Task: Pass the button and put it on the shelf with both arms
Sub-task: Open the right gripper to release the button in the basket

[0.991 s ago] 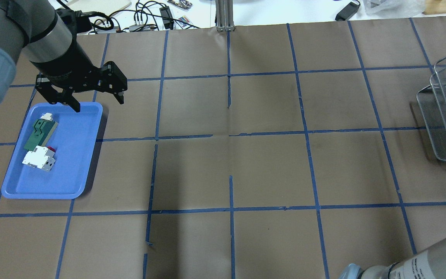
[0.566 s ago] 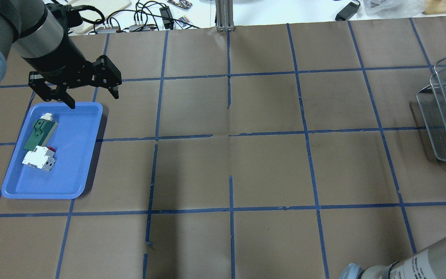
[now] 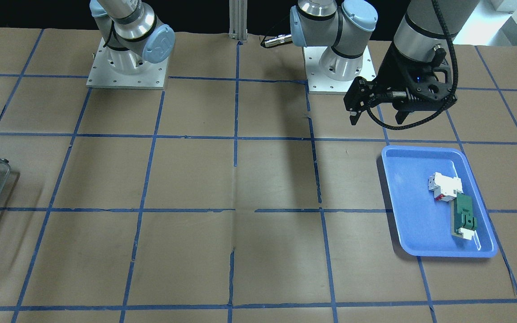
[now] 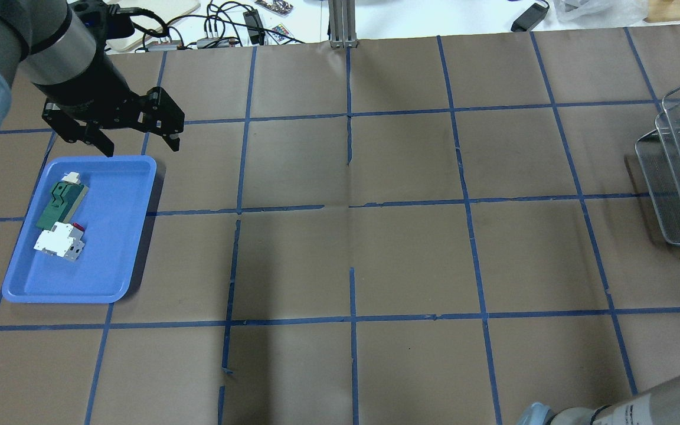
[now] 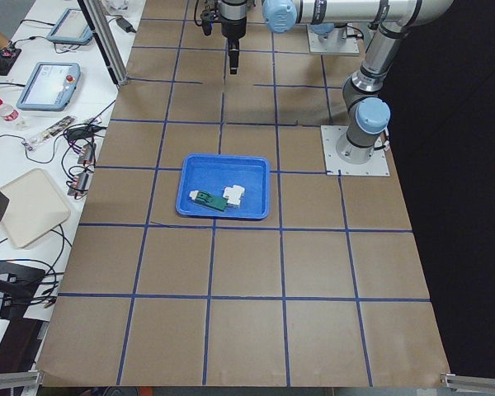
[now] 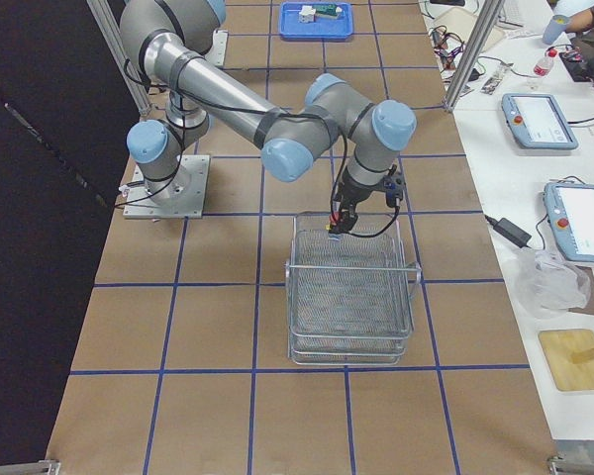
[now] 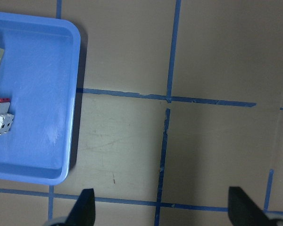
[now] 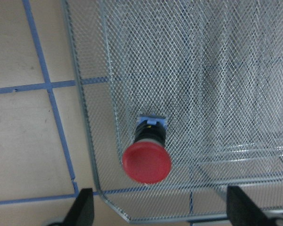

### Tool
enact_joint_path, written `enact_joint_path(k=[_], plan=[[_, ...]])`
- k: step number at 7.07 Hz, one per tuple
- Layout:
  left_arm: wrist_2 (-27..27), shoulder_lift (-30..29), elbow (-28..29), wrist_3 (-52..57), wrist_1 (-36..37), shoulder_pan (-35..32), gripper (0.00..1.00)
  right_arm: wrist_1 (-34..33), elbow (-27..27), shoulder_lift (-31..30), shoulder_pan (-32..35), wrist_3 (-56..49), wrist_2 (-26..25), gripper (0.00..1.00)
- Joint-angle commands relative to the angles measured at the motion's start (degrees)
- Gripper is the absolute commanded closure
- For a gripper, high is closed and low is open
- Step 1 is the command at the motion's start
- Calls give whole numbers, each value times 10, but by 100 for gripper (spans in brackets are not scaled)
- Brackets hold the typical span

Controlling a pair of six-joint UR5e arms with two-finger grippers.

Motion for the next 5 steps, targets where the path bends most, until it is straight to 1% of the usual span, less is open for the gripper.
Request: enact_joint_path(k=[1,2,3,5], plan=[[-5,5,1,29,-1,-1,0,18,16,-58,60,11,44,0],[-4,7,-2,28,-3,-2,0,19,31,-91,106,41,47,0],[-1,16,-7,28,-6,-2,0,16,64,-121,170,120,49,0],[-4,17,-11,28,-6,-2,0,10,135,-187,289,281,48,0]])
